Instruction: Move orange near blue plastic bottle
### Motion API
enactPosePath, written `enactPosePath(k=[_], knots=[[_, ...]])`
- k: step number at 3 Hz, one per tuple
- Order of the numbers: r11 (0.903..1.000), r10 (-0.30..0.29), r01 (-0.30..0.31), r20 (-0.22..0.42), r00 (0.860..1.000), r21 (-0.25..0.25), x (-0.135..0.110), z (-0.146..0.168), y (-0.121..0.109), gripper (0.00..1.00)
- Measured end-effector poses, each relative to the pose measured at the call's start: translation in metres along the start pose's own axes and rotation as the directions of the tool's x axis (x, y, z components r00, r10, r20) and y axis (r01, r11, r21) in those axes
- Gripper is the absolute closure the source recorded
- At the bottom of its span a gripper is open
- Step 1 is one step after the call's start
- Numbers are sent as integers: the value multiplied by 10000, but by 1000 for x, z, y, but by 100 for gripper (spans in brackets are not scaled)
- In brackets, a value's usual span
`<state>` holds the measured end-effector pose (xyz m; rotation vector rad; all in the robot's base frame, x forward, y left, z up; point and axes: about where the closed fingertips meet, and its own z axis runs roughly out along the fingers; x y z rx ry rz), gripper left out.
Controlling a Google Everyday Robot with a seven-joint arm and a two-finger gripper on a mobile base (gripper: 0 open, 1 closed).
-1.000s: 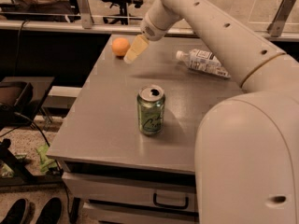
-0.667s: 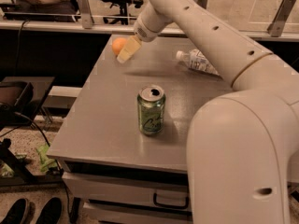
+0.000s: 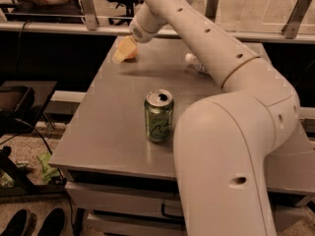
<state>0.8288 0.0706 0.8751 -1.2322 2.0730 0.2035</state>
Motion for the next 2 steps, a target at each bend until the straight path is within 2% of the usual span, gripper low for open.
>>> enactPosePath(k=[2], knots=[[9983,567,-568,-60,9984,-105,7,14,-17,0]])
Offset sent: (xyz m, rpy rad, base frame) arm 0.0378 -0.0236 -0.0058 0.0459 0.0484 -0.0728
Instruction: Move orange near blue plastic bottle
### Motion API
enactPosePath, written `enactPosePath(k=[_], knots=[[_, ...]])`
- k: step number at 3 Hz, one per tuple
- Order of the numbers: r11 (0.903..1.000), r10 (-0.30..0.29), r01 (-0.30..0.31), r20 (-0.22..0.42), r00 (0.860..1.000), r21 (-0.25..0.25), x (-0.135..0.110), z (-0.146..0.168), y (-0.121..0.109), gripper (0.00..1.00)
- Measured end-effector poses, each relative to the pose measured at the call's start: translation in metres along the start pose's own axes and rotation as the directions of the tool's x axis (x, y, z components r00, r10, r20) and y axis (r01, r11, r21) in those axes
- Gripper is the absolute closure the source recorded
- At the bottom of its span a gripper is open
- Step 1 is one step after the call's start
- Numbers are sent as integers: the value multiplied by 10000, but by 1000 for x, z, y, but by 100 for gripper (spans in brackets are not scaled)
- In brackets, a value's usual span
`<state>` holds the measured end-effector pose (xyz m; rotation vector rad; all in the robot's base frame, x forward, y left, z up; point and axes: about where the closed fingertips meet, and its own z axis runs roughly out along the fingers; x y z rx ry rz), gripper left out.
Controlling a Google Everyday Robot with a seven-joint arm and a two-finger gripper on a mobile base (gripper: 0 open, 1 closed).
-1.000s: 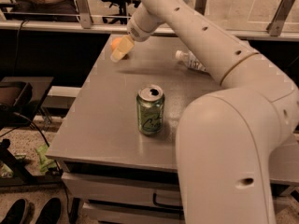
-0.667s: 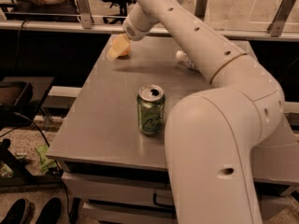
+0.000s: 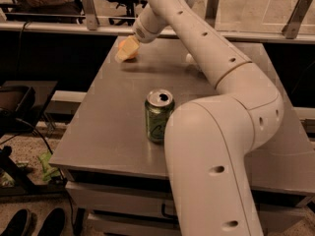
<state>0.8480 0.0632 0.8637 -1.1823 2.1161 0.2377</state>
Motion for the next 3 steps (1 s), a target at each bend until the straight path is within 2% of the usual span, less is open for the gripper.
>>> enactPosePath(k=[1,2,3], knots=[[9998,124,-123,22,9999,-171,2,4,-2,15],[9989,68,-61,145,9999,-457,0,3,0,46],[9985,-13,23,184,9998,-553,-1,2,0,69]])
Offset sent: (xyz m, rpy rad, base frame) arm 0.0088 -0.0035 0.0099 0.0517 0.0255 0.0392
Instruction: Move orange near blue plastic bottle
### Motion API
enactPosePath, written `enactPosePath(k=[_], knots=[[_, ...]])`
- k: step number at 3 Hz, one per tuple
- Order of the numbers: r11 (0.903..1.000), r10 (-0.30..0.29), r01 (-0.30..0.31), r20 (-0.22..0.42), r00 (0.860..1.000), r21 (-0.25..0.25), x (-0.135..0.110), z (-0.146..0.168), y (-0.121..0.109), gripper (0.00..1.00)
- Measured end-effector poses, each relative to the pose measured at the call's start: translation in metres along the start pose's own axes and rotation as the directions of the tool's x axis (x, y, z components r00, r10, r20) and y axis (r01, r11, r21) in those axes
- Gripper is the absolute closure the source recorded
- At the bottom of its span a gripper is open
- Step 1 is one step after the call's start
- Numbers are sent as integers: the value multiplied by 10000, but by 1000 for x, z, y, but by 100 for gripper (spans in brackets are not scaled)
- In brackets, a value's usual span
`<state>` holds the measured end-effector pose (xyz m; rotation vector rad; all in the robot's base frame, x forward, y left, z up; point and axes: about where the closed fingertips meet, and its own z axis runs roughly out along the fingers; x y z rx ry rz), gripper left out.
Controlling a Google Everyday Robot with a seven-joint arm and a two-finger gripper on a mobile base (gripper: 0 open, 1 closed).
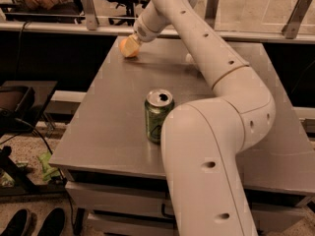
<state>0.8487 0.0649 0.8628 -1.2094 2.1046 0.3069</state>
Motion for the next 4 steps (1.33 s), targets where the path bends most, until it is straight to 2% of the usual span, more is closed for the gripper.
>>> enactPosePath(k=[1,2,3,4], knots=[[10000,25,-26,181,9998,45,6,-25,-4,92],[9998,188,-191,227,9996,111,29,-65,-7,100],[9987,481,-480,-16,9988,196,63,-95,-8,100],[9962,787,-765,-550,9954,415,110,-123,-8,100]])
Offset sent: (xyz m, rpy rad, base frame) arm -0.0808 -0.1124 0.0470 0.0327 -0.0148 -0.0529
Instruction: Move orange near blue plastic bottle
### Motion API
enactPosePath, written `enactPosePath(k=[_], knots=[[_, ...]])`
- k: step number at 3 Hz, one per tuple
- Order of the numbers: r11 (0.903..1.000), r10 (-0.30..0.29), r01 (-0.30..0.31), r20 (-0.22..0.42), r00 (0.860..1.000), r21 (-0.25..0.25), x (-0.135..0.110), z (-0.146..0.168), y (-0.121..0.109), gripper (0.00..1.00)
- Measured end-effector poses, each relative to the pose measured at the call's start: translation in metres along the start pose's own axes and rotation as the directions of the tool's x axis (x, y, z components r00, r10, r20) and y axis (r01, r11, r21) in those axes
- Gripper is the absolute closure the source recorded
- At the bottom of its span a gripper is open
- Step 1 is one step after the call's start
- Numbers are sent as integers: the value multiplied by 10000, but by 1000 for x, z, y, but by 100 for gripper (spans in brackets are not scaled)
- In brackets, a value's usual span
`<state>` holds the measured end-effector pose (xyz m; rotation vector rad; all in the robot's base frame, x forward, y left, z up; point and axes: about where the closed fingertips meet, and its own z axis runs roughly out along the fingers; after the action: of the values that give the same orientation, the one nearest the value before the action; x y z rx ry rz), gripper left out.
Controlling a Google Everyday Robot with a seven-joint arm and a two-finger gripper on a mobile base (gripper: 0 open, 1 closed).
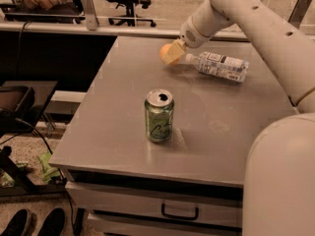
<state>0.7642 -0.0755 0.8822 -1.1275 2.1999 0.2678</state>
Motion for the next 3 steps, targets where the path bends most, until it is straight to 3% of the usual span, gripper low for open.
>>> enactPosePath(k=[2,3], knots=[[9995,-66,76,-369,9993,294,31,-11,-7,100],[9976,-345,370,-427,9985,586,32,-13,-9,85]])
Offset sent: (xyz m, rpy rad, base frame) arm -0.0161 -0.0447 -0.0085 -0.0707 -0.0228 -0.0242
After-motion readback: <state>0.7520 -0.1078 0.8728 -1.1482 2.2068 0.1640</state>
